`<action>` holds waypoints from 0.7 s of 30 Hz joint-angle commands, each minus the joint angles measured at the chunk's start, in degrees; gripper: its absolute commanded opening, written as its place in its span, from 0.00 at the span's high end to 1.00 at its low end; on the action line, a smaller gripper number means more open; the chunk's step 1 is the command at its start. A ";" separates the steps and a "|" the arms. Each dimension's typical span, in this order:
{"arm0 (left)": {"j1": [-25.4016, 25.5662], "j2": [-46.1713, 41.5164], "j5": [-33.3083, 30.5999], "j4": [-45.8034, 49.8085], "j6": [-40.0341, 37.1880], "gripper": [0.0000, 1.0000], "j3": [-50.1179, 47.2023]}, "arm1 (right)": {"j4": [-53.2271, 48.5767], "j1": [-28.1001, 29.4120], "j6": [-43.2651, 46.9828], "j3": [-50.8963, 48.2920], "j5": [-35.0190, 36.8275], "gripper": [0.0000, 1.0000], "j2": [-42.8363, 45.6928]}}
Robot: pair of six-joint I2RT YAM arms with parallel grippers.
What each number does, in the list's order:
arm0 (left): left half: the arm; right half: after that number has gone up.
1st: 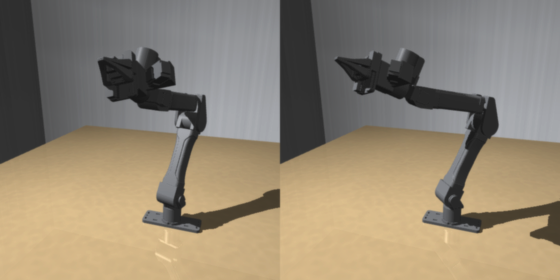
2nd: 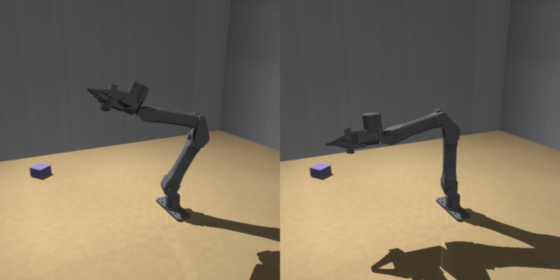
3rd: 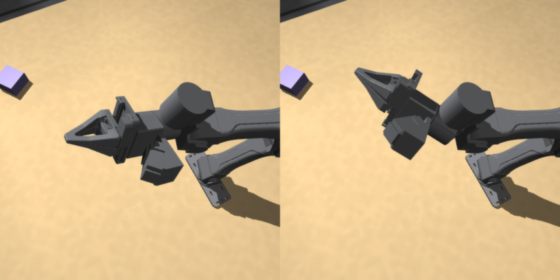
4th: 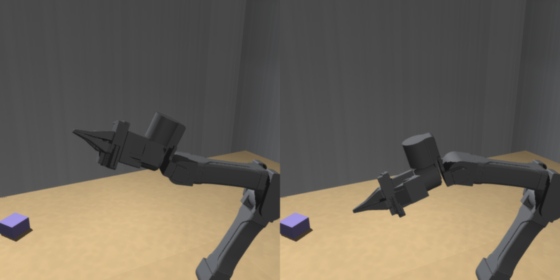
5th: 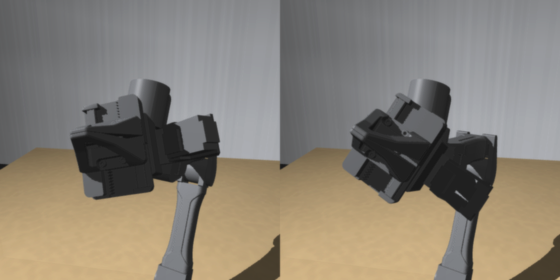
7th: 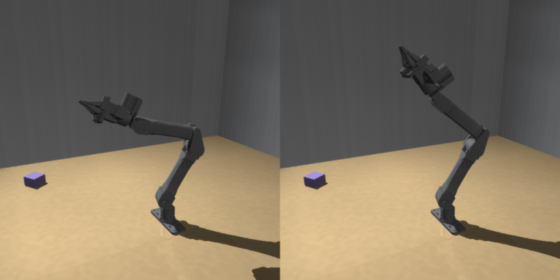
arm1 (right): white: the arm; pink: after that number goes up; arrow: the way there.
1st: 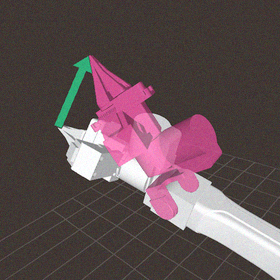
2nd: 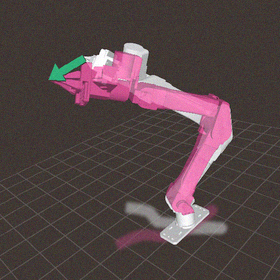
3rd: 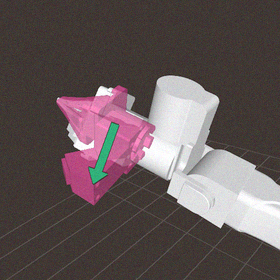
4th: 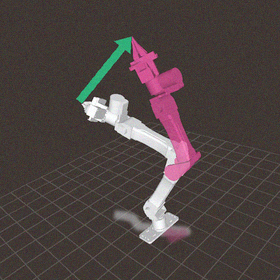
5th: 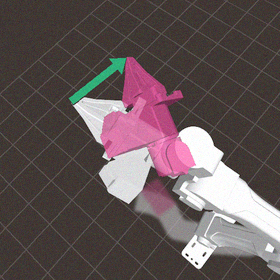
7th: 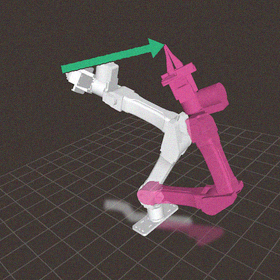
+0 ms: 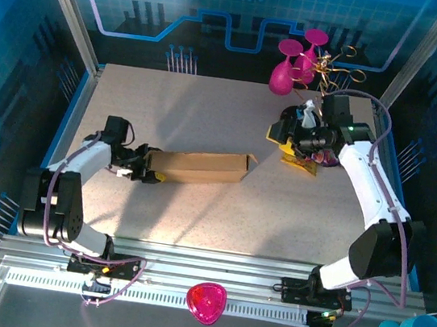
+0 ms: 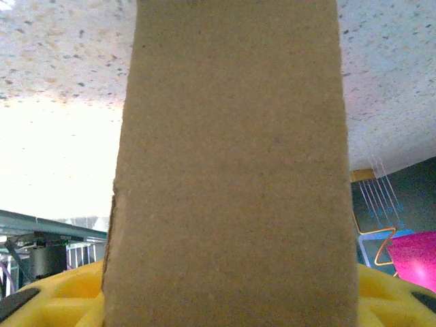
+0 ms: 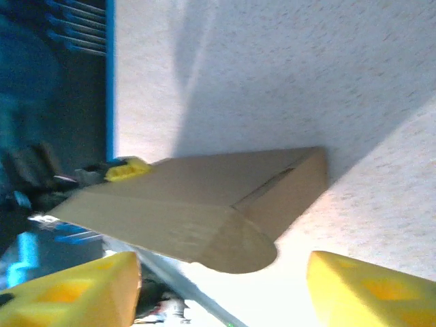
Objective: Fold the paper box
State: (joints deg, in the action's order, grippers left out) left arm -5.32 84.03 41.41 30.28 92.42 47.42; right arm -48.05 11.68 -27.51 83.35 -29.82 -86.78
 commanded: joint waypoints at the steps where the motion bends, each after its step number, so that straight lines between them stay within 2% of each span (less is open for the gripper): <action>1: -0.87 0.96 -2.55 7.91 -2.26 1.00 0.66 | -7.43 6.08 18.90 1.97 12.75 0.44 1.24; 5: -1.35 1.18 -3.17 9.00 -1.91 1.00 0.75 | -8.66 14.14 28.53 2.25 21.40 0.48 0.52; 7: -1.52 1.44 -3.09 8.75 -1.82 1.00 0.90 | -9.38 15.57 29.77 2.61 24.40 0.48 -1.02; 14: -1.85 2.27 -3.17 9.00 -2.53 1.00 1.62 | -8.41 16.68 28.98 4.53 26.03 0.54 -3.74; 21: -1.97 2.79 -3.00 8.66 -2.64 1.00 1.87 | -8.40 17.75 28.26 6.47 24.56 0.62 -5.90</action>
State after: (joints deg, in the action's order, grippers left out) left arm -6.81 85.56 42.30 34.70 91.09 48.58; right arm -55.48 28.21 0.25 88.14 -5.32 -92.23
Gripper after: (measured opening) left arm 0.509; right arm 0.384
